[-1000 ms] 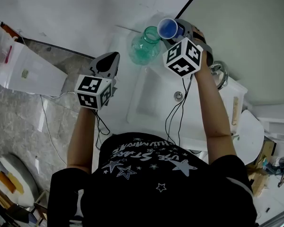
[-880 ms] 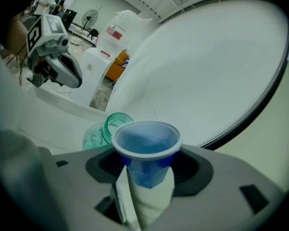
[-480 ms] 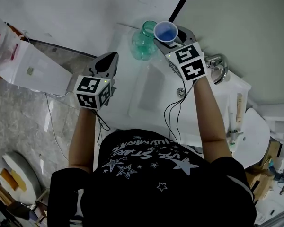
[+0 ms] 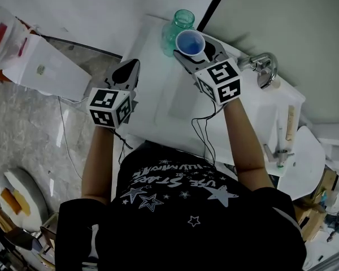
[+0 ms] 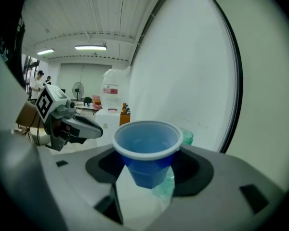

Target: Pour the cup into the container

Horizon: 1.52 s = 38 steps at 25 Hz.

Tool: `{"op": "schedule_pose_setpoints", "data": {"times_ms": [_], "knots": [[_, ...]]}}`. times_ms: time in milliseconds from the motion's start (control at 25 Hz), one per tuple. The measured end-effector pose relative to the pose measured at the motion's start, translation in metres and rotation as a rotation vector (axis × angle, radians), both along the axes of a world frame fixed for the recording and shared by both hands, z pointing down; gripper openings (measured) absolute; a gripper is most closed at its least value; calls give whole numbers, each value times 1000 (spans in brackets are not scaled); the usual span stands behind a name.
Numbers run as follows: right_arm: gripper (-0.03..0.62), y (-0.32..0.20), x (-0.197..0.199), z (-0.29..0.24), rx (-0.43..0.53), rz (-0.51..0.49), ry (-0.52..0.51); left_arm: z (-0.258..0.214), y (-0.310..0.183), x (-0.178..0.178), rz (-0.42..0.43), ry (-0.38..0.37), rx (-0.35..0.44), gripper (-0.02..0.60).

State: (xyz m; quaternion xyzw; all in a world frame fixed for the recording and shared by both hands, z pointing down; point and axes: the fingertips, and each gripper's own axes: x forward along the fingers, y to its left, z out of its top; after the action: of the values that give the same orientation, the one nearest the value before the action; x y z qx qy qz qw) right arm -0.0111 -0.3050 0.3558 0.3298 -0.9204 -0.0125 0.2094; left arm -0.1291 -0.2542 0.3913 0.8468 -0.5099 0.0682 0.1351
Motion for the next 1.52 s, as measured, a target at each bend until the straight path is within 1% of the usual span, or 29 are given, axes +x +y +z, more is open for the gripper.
{"op": "schedule_pose_setpoints", "data": {"times_ms": [80,160,360,520,760,920,1120,1360,1520], "knots": [[285,6,-4,9,-21,-5,-48,3,7,-5,-16,-3,-9,11],[285,11,-7,21,-41,-5,-74,7,14,-9,-34,-4,-15,11],[287,22,-20,60,-42,-12,-63,21,29,-19,-79,-5,-39,11],[287,27,-31,91,-58,-10,-76,34,37,-26,-107,-7,-64,11],[288,23,-44,128,-76,-8,-77,55,39,-35,-137,-5,-103,11],[291,17,-50,150,-95,-11,-78,69,39,-36,-146,1,-131,11],[291,11,-61,169,-123,-21,-72,87,43,-35,-145,3,-195,11],[293,6,-66,185,-138,-28,-67,99,42,-38,-159,5,-211,11],[295,6,-66,193,-138,-26,-59,105,46,-33,-138,-4,-229,11]]}}
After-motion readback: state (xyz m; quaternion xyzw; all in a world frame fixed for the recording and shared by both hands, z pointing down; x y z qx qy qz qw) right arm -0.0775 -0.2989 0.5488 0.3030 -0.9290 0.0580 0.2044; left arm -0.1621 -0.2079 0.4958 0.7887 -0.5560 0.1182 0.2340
